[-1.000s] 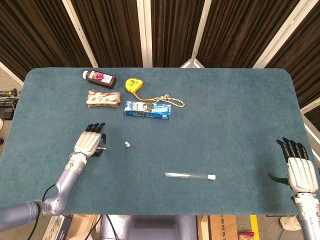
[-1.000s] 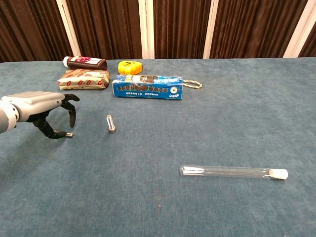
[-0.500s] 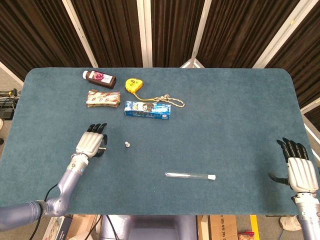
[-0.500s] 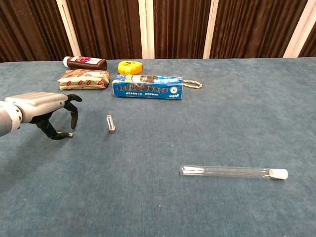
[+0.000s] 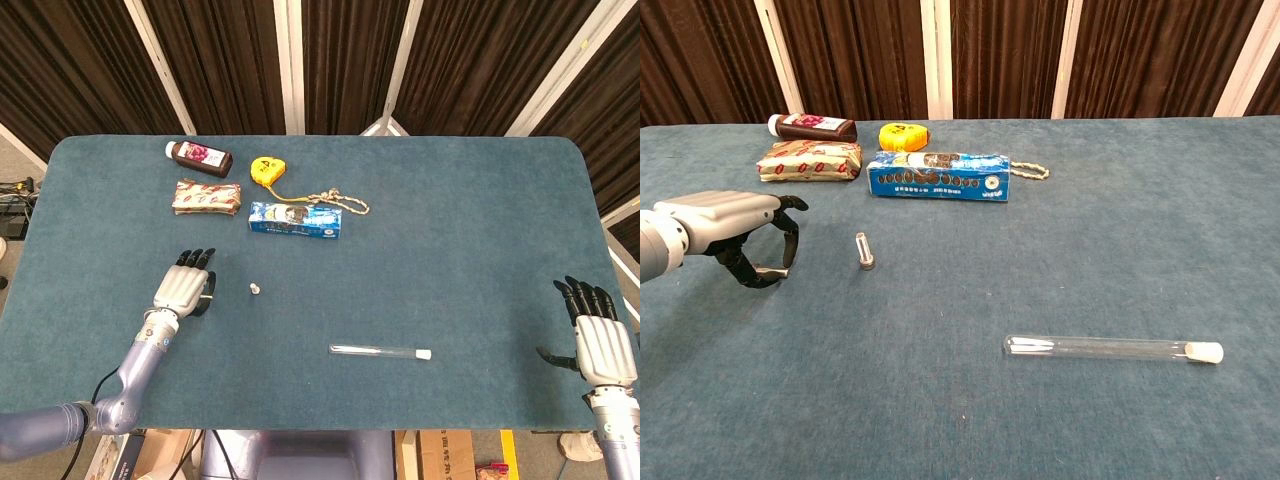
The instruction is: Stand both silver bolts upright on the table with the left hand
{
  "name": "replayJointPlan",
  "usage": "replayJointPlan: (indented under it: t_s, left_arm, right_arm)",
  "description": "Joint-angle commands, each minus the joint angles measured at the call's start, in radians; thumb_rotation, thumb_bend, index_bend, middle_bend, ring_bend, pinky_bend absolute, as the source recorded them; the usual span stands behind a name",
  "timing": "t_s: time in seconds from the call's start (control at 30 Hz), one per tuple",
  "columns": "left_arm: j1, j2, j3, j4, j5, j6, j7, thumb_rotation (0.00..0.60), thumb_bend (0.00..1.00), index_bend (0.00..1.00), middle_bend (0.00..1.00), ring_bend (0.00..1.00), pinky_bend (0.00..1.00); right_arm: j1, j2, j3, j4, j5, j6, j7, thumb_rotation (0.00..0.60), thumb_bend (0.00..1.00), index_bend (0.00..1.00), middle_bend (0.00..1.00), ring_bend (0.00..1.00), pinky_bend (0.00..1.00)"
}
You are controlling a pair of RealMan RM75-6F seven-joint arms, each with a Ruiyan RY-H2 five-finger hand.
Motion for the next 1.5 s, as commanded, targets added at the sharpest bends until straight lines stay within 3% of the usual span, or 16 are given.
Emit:
replayJointPlan:
  t_s: [0.03,0.63,0.93,1.23,1.5]
  left_arm:
    - [-0.002,-0.004,0.002,0.003,0.001,0.000,0.002,0.600,0.50,0.52,0.00,0.00,0.00]
    - [-0.002,-0.015,0.008,0.012,0.010,0.013,0.005,0.600,0.52,0.56,0.02,0.00,0.00]
    - [0.009,0.017,-0.017,-0.038,0.059,0.050,-0.055,0.600,0.53,0.57,0.03,0.00,0.00]
    - [0.036,0.056,-0.030,-0.083,0.122,0.046,-0.209,0.600,0.52,0.57,0.04,0.00,0.00]
    - [0.051,0.058,-0.025,-0.027,0.175,-0.006,-0.369,0.600,0.53,0.57,0.04,0.00,0.00]
  right_arm:
    - [0.000,0.000,0.000,-0.001,0.000,0.000,0.000,0.600,0.11,0.13,0.09,0.05,0.00]
    - [0.000,0.004,-0.001,-0.002,-0.001,-0.003,0.010,0.600,0.11,0.13,0.09,0.05,0.00]
    - [0.002,0.001,-0.002,0.000,-0.003,-0.005,0.009,0.600,0.11,0.13,0.09,0.05,0.00]
    - [0.000,0.003,-0.003,-0.003,-0.005,-0.002,0.009,0.600,0.11,0.13,0.09,0.05,0.00]
    - [0.004,-0.002,-0.003,0.002,0.000,-0.010,0.005,0.600,0.11,0.13,0.09,0.05,0.00]
